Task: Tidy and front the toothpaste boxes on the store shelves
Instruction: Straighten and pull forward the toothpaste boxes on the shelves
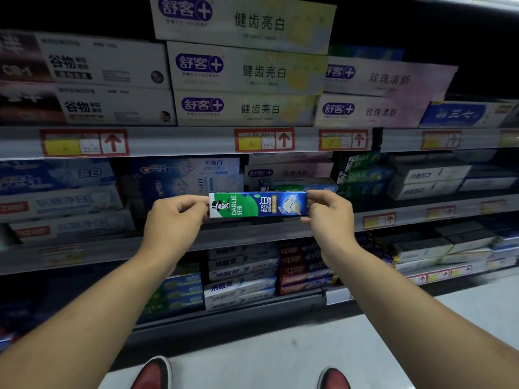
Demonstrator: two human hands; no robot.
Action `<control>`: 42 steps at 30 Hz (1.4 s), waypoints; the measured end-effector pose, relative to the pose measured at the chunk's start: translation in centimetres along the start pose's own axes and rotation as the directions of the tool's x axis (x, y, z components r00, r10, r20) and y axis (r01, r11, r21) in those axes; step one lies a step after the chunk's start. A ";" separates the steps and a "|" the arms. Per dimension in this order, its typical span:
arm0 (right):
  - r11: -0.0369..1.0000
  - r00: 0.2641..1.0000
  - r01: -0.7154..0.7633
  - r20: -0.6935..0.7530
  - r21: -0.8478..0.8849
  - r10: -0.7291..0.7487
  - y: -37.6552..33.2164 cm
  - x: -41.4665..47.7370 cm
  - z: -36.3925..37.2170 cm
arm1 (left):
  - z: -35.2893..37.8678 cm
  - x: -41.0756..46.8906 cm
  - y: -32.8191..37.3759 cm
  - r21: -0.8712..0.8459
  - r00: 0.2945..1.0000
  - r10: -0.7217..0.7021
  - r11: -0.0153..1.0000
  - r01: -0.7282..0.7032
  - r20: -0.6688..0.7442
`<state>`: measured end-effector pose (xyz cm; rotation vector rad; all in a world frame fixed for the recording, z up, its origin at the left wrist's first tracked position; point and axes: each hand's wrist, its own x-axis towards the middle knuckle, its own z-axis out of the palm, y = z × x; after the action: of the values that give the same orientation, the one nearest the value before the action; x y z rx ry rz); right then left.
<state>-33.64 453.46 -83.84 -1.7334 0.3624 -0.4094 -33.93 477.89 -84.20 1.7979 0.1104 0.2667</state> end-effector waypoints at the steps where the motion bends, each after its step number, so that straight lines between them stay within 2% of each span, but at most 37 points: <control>1: 1.000 1.000 -0.003 -0.004 0.007 0.003 0.0 0.1 -0.2 | 0.2 0.0 0.1 0.001 1.000 0.010 1.000 -0.010 0.000; 8: 0.998 1.000 0.012 -0.022 0.056 -0.011 -0.7 0.0 -0.9 | 1.2 0.1 1.5 -0.006 0.995 0.071 0.997 -0.071 -0.066; 12: 0.995 0.999 0.040 -0.005 0.093 -0.040 -1.8 -0.6 -0.1 | 0.3 -0.1 1.8 -0.034 0.975 0.146 0.988 -0.153 -0.166; 16: 0.984 0.991 0.126 0.032 0.129 -0.132 -3.5 -2.1 2.7 | -2.6 -0.2 1.7 -0.006 0.938 0.209 0.976 -0.219 -0.276; 22: 0.952 0.956 0.256 0.105 0.166 -0.275 -6.1 -4.9 8.8 | -8.7 -0.4 2.0 -0.019 0.818 0.237 0.957 -0.289 -0.525; 26: 0.933 0.937 0.279 0.148 0.226 -0.316 -7.7 -7.3 12.9 | -13.4 -1.1 1.3 0.003 0.760 0.247 0.951 -0.308 -0.601; 32: 0.894 0.883 0.342 0.228 0.288 -0.411 -9.0 -10.6 17.9 | -19.6 -1.3 1.3 0.001 0.625 0.249 0.929 -0.369 -0.740; 38: 0.829 0.778 0.420 0.325 0.369 -0.538 -10.6 -14.0 21.3 | -24.7 -1.3 0.3 -0.007 0.499 0.210 0.917 -0.398 -0.840; 42: 0.777 0.708 0.474 0.346 0.414 -0.616 -11.7 -15.6 23.2 | -27.3 -1.4 -0.1 -0.020 0.459 0.184 0.915 -0.403 -0.869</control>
<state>-36.57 482.93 -77.73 -1.5491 -0.5760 -0.4301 -41.81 503.45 -78.41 1.2791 0.4543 1.3932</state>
